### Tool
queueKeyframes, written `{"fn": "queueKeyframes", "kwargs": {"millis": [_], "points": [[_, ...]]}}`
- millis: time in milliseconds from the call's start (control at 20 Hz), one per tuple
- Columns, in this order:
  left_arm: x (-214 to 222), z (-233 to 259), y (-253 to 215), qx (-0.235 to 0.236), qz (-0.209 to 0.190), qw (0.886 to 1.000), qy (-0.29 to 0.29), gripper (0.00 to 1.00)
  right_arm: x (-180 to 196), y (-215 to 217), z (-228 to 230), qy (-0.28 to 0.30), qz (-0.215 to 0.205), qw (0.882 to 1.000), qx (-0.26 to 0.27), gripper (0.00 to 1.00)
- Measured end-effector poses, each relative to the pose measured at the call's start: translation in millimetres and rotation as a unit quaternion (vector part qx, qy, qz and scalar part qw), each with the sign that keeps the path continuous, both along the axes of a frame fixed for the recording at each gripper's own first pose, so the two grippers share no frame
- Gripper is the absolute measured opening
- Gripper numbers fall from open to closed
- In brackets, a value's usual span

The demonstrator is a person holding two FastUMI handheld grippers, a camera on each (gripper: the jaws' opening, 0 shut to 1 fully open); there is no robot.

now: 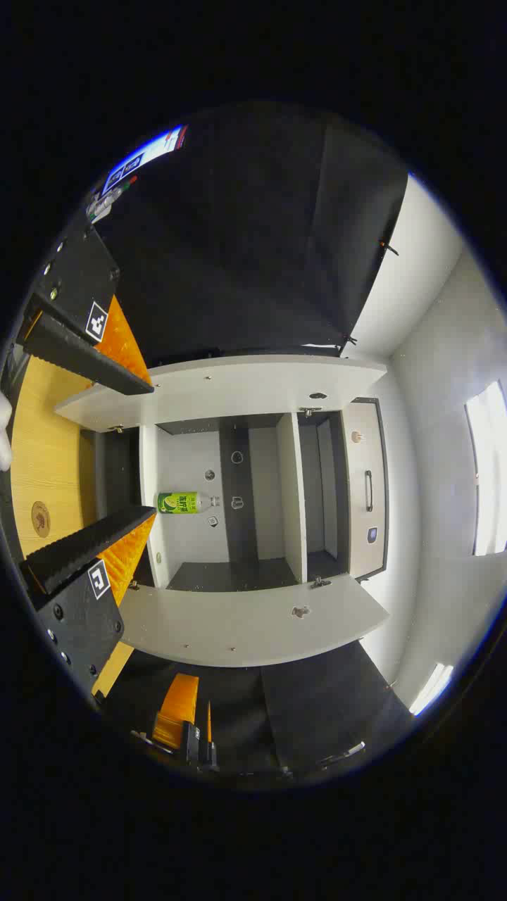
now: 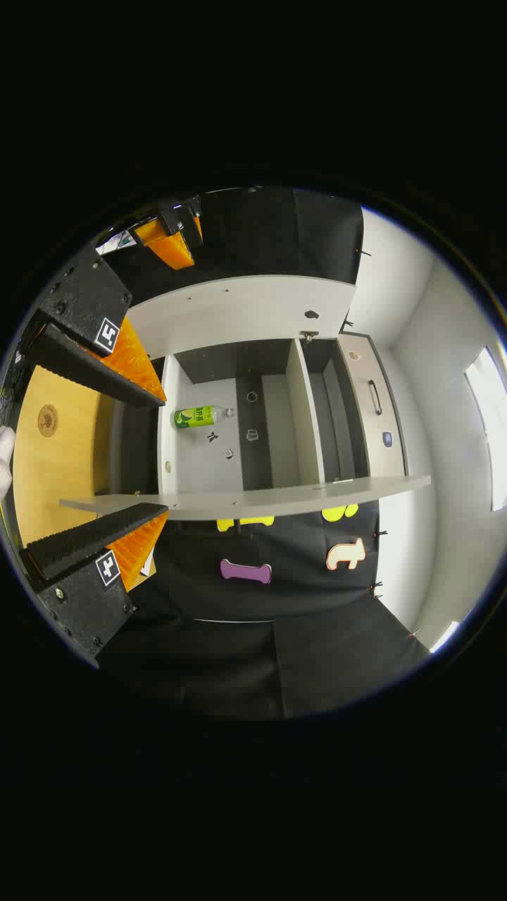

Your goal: Grasp the bottle in the cabinet with the left hand and place it on the coaster, then close the right door with the right hand and the left door with the left hand.

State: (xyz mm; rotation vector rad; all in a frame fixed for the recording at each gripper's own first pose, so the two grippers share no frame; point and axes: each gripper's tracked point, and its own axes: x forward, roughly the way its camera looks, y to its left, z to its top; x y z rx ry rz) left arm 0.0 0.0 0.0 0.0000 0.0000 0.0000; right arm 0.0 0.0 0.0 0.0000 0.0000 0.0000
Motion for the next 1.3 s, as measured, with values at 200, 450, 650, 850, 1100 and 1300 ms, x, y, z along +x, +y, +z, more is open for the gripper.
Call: {"fn": "queueKeyframes", "kwargs": {"millis": [200,450,650,850,1100,1300], "points": [[10.7,-1.8,4.9,0.001,0.003,1.0,-0.002,0.96,9.0,5.2,6.8,-0.011,-0.004,1.0,-0.009,0.84],[25.0,-3.6,7.9,0.005,0.001,1.0,-0.001,0.96,19.7,6.0,3.2,-0.003,-0.009,1.0,-0.007,0.84],[38.2,-9.2,11.4,0.006,0.003,1.0,0.004,0.96,27.8,8.5,0.7,0.002,-0.013,1.0,-0.008,0.83],[66.0,-10.0,12.4,0.006,-0.006,1.0,0.0,0.96,33.7,11.1,-1.3,0.007,-0.019,1.0,-0.008,0.83],[129.6,4.2,-3.7,-0.002,-0.035,0.999,-0.026,0.96,38.1,13.8,0.0,0.012,-0.036,0.999,-0.017,0.84],[202.2,10.1,-33.0,-0.019,-0.065,0.997,-0.043,0.96,40.3,14.2,2.5,0.014,-0.062,0.998,-0.028,0.84]]}}
